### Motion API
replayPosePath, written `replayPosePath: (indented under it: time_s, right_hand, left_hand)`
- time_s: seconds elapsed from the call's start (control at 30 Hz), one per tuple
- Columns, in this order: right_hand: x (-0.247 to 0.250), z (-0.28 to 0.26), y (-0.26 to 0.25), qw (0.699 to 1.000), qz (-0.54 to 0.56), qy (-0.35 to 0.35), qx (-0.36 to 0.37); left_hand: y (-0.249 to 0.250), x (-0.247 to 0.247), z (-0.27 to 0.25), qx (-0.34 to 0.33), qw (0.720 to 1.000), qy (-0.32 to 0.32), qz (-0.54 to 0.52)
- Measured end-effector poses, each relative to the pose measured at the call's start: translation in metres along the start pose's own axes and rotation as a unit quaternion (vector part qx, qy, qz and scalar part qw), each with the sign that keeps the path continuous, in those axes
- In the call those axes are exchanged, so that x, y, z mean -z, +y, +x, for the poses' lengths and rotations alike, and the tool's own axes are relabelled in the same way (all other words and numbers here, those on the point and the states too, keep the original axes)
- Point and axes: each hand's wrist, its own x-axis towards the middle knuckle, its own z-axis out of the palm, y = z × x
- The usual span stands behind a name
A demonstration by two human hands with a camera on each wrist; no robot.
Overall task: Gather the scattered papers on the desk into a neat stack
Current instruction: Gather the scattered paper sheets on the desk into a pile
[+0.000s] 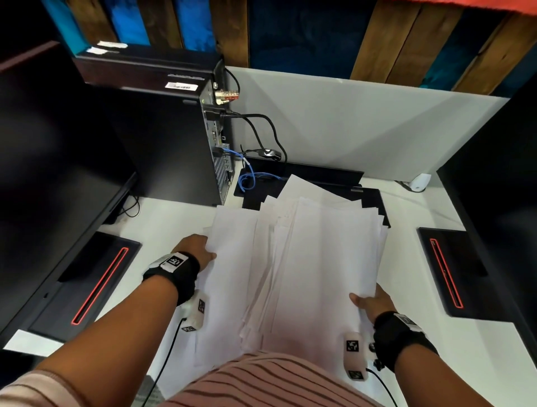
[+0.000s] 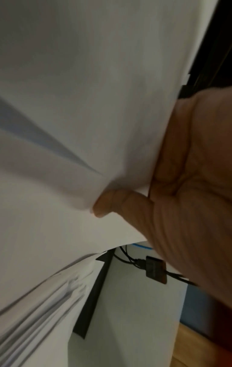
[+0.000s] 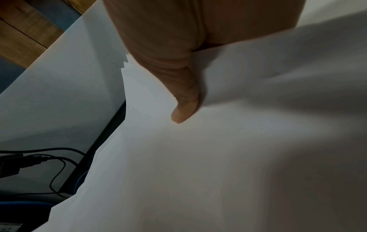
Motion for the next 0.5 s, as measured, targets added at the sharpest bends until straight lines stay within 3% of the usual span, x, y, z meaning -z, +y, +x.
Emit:
replayPosePath:
  time_s: [0.27, 0.5]
  right_hand:
    - [0.000, -0.001, 0.003, 0.999, 0.041, 0.007, -0.010]
    - [0.000, -0.004, 0.001, 0.999, 0.045, 0.002, -0.010]
  left_hand:
    - [0.055, 0.059, -0.035, -0.097, 0.989, 0.112, 0.005]
    - [0.101, 0.130, -0.076, -0.181, 0.948, 0.261, 0.004]
